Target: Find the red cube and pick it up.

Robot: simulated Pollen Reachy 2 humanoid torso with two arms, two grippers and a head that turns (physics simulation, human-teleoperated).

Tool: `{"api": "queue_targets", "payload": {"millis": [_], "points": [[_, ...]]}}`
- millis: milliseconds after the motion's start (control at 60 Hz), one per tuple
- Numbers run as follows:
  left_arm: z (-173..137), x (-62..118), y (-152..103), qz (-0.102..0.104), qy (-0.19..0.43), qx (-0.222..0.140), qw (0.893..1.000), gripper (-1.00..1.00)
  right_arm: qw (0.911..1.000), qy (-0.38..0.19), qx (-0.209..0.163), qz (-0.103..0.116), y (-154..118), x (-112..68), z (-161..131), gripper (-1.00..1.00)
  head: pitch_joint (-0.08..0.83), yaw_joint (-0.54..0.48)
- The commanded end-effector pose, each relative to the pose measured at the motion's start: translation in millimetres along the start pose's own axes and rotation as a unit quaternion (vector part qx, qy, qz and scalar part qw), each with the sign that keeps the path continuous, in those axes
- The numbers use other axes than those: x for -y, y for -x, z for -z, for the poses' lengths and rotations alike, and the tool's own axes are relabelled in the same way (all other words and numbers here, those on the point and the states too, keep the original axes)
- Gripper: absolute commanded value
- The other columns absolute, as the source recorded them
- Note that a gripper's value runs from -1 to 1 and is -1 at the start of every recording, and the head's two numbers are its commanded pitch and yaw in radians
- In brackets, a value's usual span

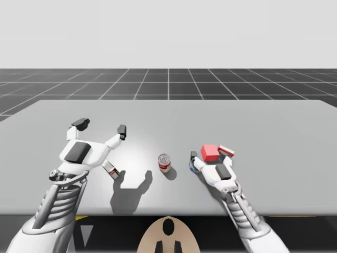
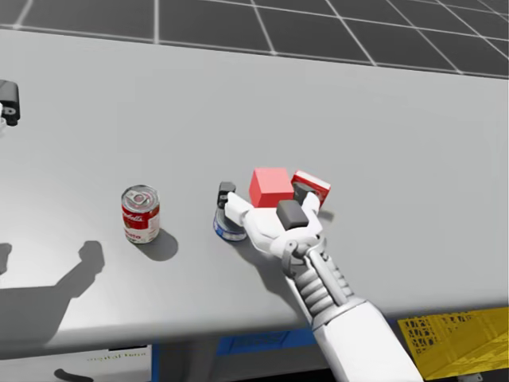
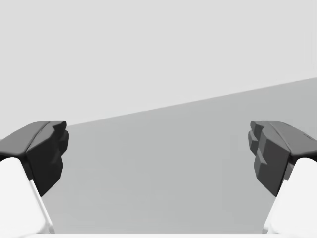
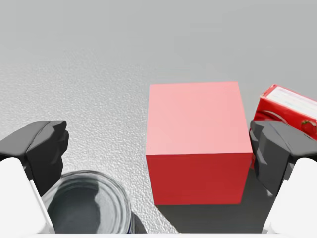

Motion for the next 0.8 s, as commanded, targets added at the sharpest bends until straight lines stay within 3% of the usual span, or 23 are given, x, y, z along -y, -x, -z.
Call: {"api": "queue_targets", "payload": {"millis": [17, 133, 200, 233, 267, 283, 300, 567, 800], "points": [[0, 0.0, 0, 0.0, 0.0, 0.0, 1.0, -1.0, 0.9996, -0.004, -0.018, 0.02, 3, -11.2, 11, -1.0, 0.663, -0.26], [0, 0.0, 0, 0.0, 0.0, 0.0, 1.0, -1.0, 0.9997, 0.006, -0.019, 0.015, 1, -5.4, 17, -1.0, 0.662, -0.26], [0, 0.0, 0, 0.0, 0.0, 0.0, 1.0, -1.0, 0.9999, 0.01, -0.01, 0.001, 2, -4.3, 17, -1.0, 0.662, -0.26], [0, 0.0, 0, 0.0, 0.0, 0.0, 1.0, -1.0, 0.9998, 0.021, 0.0, -0.007, 4, -4.0, 16, -0.64, 0.661, -0.25], [0, 0.0, 0, 0.0, 0.0, 0.0, 1.0, -1.0, 0.9996, 0.026, 0.002, -0.007, 5, -4.5, 15, 0.03, 0.661, -0.26], [0, 0.0, 0, 0.0, 0.0, 0.0, 1.0, -1.0, 0.9996, 0.026, 0.002, -0.008, 6, -4.1, 15, 0.85, 0.66, -0.26], [0, 0.0, 0, 0.0, 0.0, 0.0, 1.0, -1.0, 0.9996, 0.028, 0.003, -0.009, 6, -4.0, 14, 0.96, 0.66, -0.26], [1, 0.7, 0, 0.0, 0.001, 0.002, 1.0, -1.0, 0.9997, 0.024, -0.001, -0.002, 8, -0.2, 12, 1.0, 0.597, -0.26], [0, 1.4, -1, 0.0, 0.001, 0.002, 1.0, -1.0, 0.9998, 0.021, -0.002, -0.001, 9, -0.5, 11, 1.0, 0.403, -0.28]]}}
